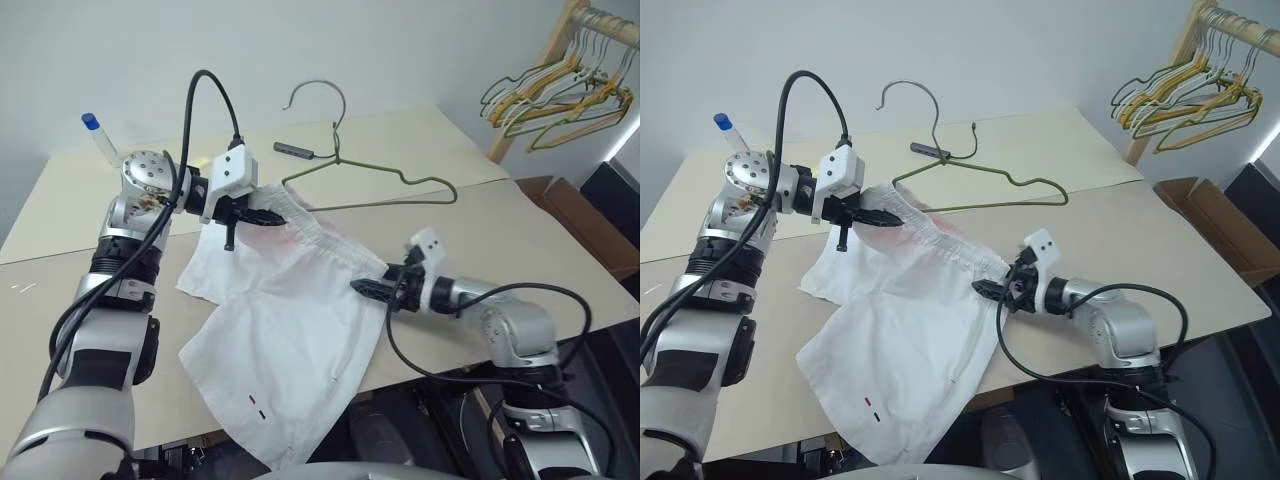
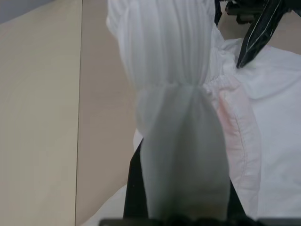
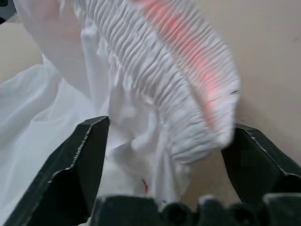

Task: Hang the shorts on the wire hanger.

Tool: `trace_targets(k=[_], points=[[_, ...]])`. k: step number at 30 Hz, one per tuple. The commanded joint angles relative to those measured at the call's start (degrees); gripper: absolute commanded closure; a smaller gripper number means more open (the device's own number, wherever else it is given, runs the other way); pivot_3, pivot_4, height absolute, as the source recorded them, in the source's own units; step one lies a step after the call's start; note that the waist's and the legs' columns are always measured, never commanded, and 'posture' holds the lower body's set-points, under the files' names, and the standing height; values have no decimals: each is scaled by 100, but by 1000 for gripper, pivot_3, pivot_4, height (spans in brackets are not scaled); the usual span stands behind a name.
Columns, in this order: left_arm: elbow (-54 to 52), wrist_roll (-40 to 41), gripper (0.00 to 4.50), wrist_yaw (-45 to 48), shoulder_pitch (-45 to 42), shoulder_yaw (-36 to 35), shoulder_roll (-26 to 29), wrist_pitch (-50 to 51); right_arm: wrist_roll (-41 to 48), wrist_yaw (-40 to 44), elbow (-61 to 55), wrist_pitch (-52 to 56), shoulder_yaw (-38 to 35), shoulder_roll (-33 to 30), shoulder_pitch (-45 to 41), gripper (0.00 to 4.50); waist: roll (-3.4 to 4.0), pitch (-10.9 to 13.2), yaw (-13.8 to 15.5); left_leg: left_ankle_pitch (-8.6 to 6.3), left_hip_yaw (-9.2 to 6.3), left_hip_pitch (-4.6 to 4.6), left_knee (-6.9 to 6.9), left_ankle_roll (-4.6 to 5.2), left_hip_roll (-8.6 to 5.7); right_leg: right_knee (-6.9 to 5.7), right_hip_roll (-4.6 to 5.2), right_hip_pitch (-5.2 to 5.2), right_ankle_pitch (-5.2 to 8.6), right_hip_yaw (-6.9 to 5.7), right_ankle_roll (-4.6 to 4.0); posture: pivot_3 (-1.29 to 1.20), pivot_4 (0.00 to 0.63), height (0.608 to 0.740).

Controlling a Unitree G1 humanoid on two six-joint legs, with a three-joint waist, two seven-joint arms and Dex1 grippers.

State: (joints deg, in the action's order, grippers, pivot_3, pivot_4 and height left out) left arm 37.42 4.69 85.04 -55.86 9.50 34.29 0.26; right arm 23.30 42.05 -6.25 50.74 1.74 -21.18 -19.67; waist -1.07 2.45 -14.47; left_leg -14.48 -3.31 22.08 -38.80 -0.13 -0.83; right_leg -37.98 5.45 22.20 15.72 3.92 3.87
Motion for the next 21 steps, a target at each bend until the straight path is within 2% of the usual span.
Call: trace_targets(k=[1, 9, 12, 16, 21], points=[[-236, 156, 4500, -76, -27, -189, 87, 56, 115, -34, -17, 21, -8, -6, -184, 1658, 0, 0, 22, 0, 0, 0, 0, 0, -1, 0, 0, 0, 0, 0, 0, -189, 0, 740], [-463, 189, 4500, -140, 198, -274, 204, 152, 320, 94, -1, -34, -336, -320, -131, 4476, 0, 0, 89, 0, -2, -2, 1, 0, 0, -1, -2, 0, 0, 0, 0, -189, 0, 740], [-562, 265, 4500, -105, 329, -346, 328, 257, 291, 10, 4, -91, -444, -504, -88, 4476, 0, 0, 95, 0, -2, -1, 1, 0, 0, 0, -1, 0, 0, 0, 0, -197, 0, 740], [-756, 235, 4500, 368, 731, -232, 812, 49, 160, -122, 195, -306, -693, -798, -172, 4476, 1, -1, 62, 0, 0, -5, 3, 0, 1, -1, -3, 1, 0, 2, 0, -202, 0, 740], [-563, 2, 4500, 238, 828, -111, 996, -195, 273, -18, 267, -375, -875, -1148, -292, 4476, 1, -1, 109, 0, 0, -4, -1, 0, 0, 0, -2, -2, 0, 2, 0, -204, 0, 740]])
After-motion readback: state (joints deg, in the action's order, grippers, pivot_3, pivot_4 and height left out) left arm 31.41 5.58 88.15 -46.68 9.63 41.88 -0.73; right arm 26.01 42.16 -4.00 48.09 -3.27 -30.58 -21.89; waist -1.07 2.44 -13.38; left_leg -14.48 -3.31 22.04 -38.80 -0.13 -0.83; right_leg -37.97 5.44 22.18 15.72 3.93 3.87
